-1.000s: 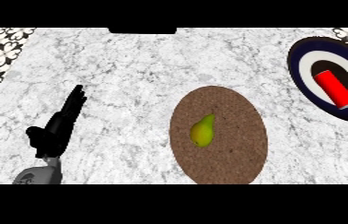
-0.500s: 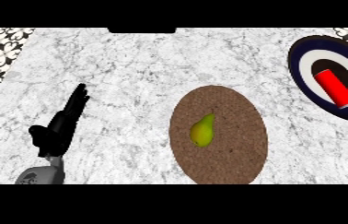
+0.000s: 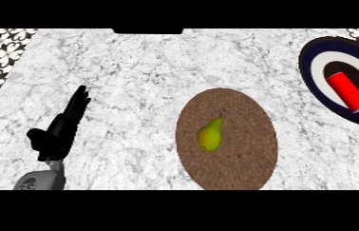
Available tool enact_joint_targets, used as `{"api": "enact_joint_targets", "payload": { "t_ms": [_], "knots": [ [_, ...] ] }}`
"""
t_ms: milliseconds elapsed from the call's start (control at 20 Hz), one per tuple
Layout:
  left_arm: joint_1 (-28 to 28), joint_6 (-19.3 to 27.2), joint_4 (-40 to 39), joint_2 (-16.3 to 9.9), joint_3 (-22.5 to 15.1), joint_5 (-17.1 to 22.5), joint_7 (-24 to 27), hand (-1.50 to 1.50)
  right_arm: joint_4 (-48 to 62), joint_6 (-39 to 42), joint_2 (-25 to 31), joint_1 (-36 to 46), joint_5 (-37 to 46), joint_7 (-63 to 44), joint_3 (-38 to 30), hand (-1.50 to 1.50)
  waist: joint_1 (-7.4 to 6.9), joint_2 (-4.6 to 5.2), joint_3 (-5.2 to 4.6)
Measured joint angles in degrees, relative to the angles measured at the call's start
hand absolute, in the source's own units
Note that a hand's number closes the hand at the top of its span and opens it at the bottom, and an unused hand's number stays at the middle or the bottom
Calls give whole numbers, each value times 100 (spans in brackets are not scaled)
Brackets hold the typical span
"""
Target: Pick the can from the placemat and place it in the plate
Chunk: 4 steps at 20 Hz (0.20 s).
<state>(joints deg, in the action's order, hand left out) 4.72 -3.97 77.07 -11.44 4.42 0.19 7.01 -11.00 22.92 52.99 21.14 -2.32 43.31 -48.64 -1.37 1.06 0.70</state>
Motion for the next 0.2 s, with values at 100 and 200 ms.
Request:
{"api": "enact_joint_targets", "payload": {
  "t_ms": [100,200],
  "knots": [
    [-4,-18,41,-6,-13,4,-45,0,-25,-10,6,-106,27,26,27,-150,-13,-5,2],
    [-39,-53,44,-16,-5,21,-8,0,-45,-51,-43,-221,35,105,31,-150,-21,-4,7]
  ]
}}
